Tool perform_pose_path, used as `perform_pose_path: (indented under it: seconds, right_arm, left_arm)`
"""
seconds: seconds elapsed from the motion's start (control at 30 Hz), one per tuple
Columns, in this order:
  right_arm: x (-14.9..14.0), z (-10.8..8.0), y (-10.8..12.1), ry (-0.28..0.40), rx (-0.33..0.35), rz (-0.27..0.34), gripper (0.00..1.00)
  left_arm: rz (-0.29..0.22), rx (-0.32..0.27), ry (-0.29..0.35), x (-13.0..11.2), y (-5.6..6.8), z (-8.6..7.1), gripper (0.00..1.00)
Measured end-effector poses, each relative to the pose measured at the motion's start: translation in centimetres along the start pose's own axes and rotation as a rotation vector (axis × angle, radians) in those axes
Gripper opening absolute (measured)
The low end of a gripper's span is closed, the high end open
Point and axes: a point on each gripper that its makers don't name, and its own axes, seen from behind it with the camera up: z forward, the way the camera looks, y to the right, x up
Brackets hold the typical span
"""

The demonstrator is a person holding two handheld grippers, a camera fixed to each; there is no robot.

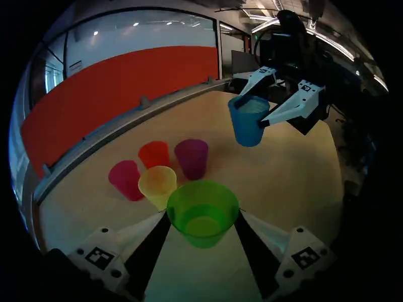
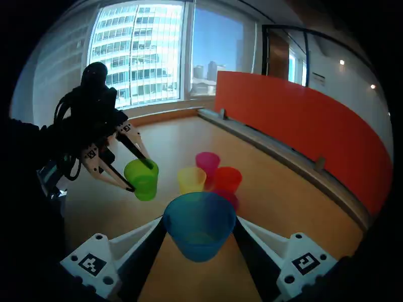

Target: Pour water

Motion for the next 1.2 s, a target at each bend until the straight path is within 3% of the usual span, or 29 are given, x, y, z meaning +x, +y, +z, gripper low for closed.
perform_pose_path:
  seconds: [0.7, 1.2]
  right_arm:
    - [-5.3, 3.0, -1.8, -0.072, 0.031, 0.004, 0.93]
    - [-7.3, 3.8, -2.7, -0.097, 0.044, 0.027, 0.93]
  left_arm:
    - [-0.049, -0.033, -0.038, -3.1, 0.7, 2.2, 0.86]
    - [-0.063, -0.048, -0.040, -4.2, 0.9, 3.0, 0.86]
